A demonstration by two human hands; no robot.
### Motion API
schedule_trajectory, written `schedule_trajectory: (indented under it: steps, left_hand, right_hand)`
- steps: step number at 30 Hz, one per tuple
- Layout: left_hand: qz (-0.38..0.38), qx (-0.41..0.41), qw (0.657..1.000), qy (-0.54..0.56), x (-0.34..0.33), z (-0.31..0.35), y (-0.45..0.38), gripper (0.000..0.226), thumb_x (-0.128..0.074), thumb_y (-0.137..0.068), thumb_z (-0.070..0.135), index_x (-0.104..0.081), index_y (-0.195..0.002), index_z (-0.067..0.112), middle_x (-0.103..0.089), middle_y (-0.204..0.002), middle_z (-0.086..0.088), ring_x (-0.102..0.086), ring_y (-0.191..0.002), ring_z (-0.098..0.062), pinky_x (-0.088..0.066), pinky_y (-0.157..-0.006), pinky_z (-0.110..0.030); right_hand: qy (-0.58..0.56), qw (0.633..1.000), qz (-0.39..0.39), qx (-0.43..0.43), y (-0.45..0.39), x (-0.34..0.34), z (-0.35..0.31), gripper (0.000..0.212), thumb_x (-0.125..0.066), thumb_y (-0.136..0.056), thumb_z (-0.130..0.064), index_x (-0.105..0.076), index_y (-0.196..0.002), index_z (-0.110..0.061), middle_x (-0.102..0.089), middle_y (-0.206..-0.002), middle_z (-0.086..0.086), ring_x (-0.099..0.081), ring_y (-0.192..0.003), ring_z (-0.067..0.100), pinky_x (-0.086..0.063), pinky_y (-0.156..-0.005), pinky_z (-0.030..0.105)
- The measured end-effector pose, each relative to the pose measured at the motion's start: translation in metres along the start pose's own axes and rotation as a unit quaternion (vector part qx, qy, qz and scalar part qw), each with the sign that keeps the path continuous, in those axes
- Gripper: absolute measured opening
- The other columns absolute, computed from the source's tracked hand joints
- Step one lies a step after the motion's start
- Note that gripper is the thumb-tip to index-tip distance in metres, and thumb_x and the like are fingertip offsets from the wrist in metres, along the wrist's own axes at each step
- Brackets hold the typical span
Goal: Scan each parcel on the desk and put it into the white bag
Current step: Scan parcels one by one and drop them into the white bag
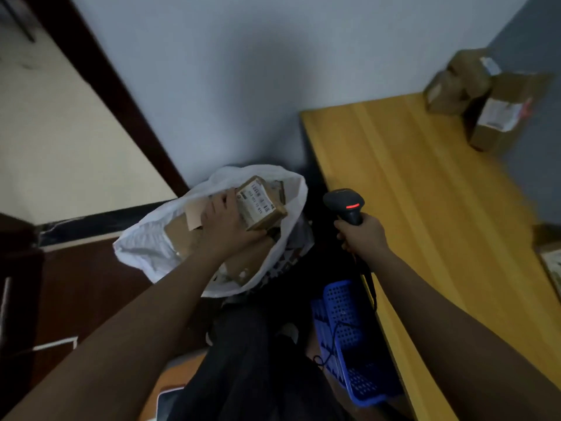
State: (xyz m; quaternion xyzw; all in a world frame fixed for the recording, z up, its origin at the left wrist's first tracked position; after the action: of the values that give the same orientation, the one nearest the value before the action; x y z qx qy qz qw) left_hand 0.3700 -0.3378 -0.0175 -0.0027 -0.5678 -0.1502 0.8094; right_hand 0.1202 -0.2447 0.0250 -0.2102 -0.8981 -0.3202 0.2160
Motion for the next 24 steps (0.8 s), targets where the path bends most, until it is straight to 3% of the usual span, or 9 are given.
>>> schedule_trajectory:
  steps: [4,8,10,13,15,17,19,24]
  left_hand:
    - [-0.042,0.008,0.999,-0.003,-0.021,-0.055,0.006,0.123,-0.056,-0.063,0.075,-0.014,-0.151,0.002,-0.033,-0.142,-0.025,-0.032,-0.13,-0.038,-0.021,-0.111,-0.048]
    - [-0.05,-0.022,0.998,-0.029,-0.055,-0.082,-0.015,0.115,-0.067,-0.074,0.065,-0.01,-0.152,0.002,-0.026,-0.15,-0.021,-0.027,-0.135,-0.035,-0.017,-0.113,-0.043]
    - [-0.051,-0.044,0.997,-0.042,-0.077,-0.09,-0.029,0.115,-0.068,-0.075,0.063,-0.007,-0.152,0.003,-0.023,-0.152,-0.02,-0.026,-0.137,-0.035,-0.018,-0.113,-0.043]
    - [-0.031,-0.069,0.996,-0.056,-0.117,-0.101,-0.047,0.12,-0.069,-0.071,0.065,-0.006,-0.153,0.003,-0.024,-0.151,-0.022,-0.025,-0.138,-0.036,-0.021,-0.114,-0.046]
    - [-0.012,-0.087,0.994,-0.058,-0.139,-0.108,-0.059,0.123,-0.069,-0.069,0.068,-0.007,-0.152,0.002,-0.026,-0.15,-0.023,-0.026,-0.137,-0.037,-0.02,-0.115,-0.047]
    - [0.01,-0.11,0.992,-0.067,-0.155,-0.112,-0.071,0.126,-0.06,-0.067,0.076,-0.007,-0.152,0.0,-0.026,-0.149,-0.024,-0.027,-0.136,-0.038,-0.021,-0.113,-0.048]
    - [0.023,-0.128,0.989,-0.067,-0.165,-0.112,-0.078,0.126,-0.051,-0.066,0.081,-0.004,-0.152,0.0,-0.026,-0.149,-0.025,-0.027,-0.136,-0.039,-0.022,-0.112,-0.049]
    - [0.078,-0.172,0.981,-0.054,-0.174,-0.108,-0.08,0.124,-0.068,-0.069,0.069,-0.004,-0.151,0.002,-0.025,-0.148,-0.02,-0.025,-0.136,-0.036,-0.022,-0.111,-0.046]
  right_hand:
    - [0.014,1.0,-0.011,-0.01,-0.009,-0.04,0.001,0.019,-0.068,-0.086,-0.022,-0.064,-0.085,-0.003,-0.069,-0.08,0.023,-0.06,-0.059,0.025,-0.049,-0.061,0.04]
    - [-0.006,0.999,0.049,0.006,-0.034,-0.08,0.018,0.018,-0.07,-0.086,-0.026,-0.063,-0.081,-0.01,-0.067,-0.083,0.023,-0.064,-0.077,0.038,-0.054,-0.076,0.053]
    - [-0.026,0.994,0.101,0.028,-0.046,-0.099,0.028,0.021,-0.072,-0.085,-0.031,-0.062,-0.079,-0.014,-0.067,-0.079,0.015,-0.065,-0.078,0.035,-0.055,-0.073,0.047]
    - [-0.066,0.981,0.169,0.062,-0.057,-0.129,0.045,0.038,-0.079,-0.077,-0.046,-0.064,-0.095,-0.016,-0.066,-0.081,-0.001,-0.064,-0.077,0.018,-0.047,-0.068,0.031]
    - [-0.078,0.973,0.203,0.078,-0.059,-0.146,0.053,0.05,-0.081,-0.072,-0.051,-0.06,-0.103,-0.02,-0.061,-0.083,-0.016,-0.058,-0.075,0.004,-0.042,-0.068,0.027]
    - [-0.084,0.964,0.233,0.101,-0.058,-0.163,0.06,0.057,-0.082,-0.069,-0.054,-0.056,-0.108,-0.021,-0.055,-0.083,-0.022,-0.056,-0.076,0.004,-0.041,-0.069,0.025]
    - [-0.089,0.954,0.258,0.125,-0.055,-0.179,0.069,0.059,-0.084,-0.068,-0.051,-0.054,-0.11,-0.02,-0.054,-0.084,-0.021,-0.055,-0.077,0.006,-0.04,-0.07,0.025]
    - [-0.111,0.947,0.274,0.124,-0.05,-0.22,0.081,0.053,-0.082,-0.076,-0.026,-0.052,-0.118,-0.014,-0.061,-0.104,0.001,-0.059,-0.091,0.017,-0.045,-0.078,0.03]
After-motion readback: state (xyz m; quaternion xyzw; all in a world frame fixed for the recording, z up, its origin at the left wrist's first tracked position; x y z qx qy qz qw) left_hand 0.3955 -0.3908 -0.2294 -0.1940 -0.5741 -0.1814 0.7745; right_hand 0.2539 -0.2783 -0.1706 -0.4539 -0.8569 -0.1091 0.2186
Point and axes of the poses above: each hand's wrist, its own y-axis away from the middle knuckle, its own x-axis out of the back of the hand, z = x × y, the point moved 1 cm from there along -y, towards the middle knuckle
